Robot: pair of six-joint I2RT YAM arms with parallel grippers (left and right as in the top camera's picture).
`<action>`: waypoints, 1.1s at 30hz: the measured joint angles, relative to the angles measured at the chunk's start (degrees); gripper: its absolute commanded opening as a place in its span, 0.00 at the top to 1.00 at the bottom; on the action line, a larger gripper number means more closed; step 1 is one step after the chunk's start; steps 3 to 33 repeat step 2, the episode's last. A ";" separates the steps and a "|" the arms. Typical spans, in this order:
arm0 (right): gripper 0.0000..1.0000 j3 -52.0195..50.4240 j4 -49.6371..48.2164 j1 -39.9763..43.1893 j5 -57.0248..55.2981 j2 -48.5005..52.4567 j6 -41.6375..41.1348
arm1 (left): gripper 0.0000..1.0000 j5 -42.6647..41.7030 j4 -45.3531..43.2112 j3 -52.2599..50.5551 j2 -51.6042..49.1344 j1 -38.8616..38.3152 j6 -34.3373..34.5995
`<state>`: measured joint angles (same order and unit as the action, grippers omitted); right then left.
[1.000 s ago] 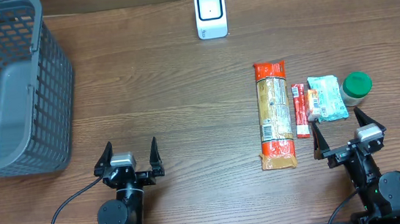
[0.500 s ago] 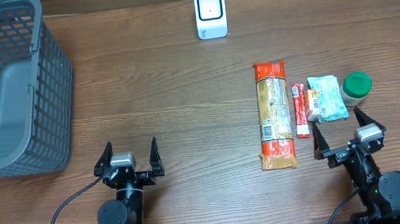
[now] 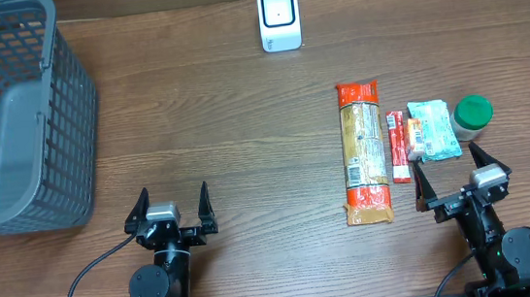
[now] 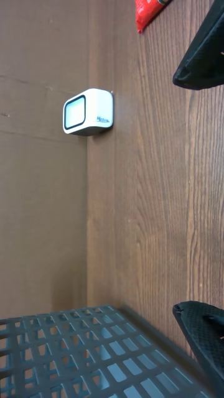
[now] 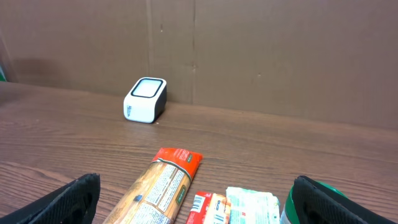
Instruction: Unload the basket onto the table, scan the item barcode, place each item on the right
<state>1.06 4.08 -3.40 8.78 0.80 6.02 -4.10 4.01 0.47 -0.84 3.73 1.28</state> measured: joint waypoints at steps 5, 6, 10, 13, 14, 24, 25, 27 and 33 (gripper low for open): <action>0.00 0.00 0.02 0.00 0.02 0.00 -0.02 | 0.00 0.00 0.00 0.00 0.00 0.00 -0.02; 0.00 0.00 0.02 0.00 0.02 0.00 -0.02 | 0.00 0.00 0.00 0.00 0.00 0.00 -0.02; 0.00 0.00 0.02 0.00 0.02 0.00 -0.02 | 0.00 0.00 0.00 0.00 0.00 0.00 -0.02; 0.00 0.00 0.02 0.00 0.02 0.00 -0.02 | 0.00 0.00 0.00 0.00 0.00 0.00 -0.02; 0.00 0.00 0.02 0.00 0.02 0.00 -0.02 | 0.00 0.00 0.00 0.00 0.00 0.00 -0.02; 0.00 0.00 0.02 0.00 0.02 0.00 -0.02 | 0.00 0.00 0.00 0.00 0.00 0.00 -0.02; 0.00 0.00 0.02 0.00 0.02 0.00 -0.02 | 0.00 0.00 0.00 0.00 0.00 0.00 -0.02; 0.00 0.00 0.02 0.00 0.02 0.00 -0.02 | 0.00 0.00 0.00 0.00 0.00 0.00 -0.02; 0.00 0.00 0.02 0.00 0.02 0.00 -0.02 | 0.00 0.00 0.00 0.00 0.00 0.00 -0.02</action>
